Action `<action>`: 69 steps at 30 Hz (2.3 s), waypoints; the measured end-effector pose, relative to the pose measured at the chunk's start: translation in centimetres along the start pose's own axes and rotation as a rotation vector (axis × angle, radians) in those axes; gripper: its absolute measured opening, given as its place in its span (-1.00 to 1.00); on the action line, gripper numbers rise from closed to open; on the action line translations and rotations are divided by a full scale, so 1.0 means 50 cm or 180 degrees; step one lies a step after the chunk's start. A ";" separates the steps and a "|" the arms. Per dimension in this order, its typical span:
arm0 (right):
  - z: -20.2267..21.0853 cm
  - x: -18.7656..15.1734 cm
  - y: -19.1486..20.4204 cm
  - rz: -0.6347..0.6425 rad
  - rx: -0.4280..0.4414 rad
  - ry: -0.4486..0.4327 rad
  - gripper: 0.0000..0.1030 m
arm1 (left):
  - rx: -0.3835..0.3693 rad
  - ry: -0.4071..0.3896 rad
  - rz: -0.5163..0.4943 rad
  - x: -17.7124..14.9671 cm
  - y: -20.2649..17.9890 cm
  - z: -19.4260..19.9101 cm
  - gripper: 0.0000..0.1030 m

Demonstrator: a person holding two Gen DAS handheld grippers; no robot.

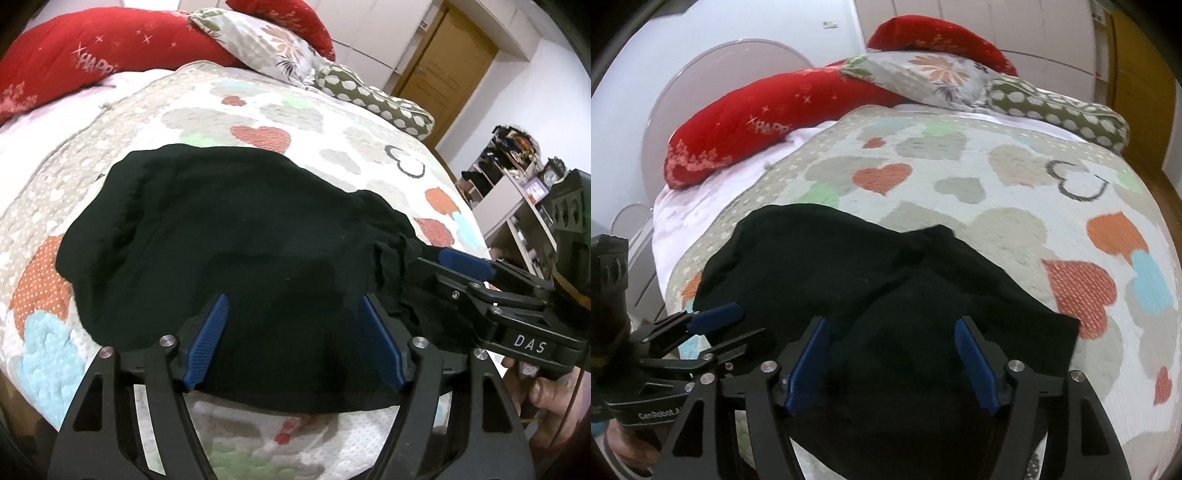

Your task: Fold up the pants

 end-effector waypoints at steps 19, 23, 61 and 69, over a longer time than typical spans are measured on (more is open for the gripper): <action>-0.019 0.065 0.104 0.0212 0.0289 -0.0072 0.34 | -0.0243 -0.0082 0.0474 0.004 0.084 0.065 0.43; -0.035 0.099 0.123 0.0262 0.0407 -0.0132 0.38 | -0.0275 -0.0187 0.0801 -0.011 0.137 0.092 0.49; -0.311 0.221 0.301 0.0415 0.1379 0.0499 -0.15 | -0.0313 -0.0460 0.1298 0.015 0.233 0.039 0.99; -0.177 0.249 0.260 0.0321 0.1485 -0.0027 -0.37 | -0.0264 -0.0620 0.1016 0.036 0.199 0.092 -0.23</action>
Point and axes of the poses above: each gripper's, at about its wrist camera, not at the fingertips, and z roughly against the way its jaws point, y to its left, x to its top, the point moved 3 cm from there along -z, roughly the way its jaws point, and after that the axes turned 10 degrees about -x, right-handed, at the moved point
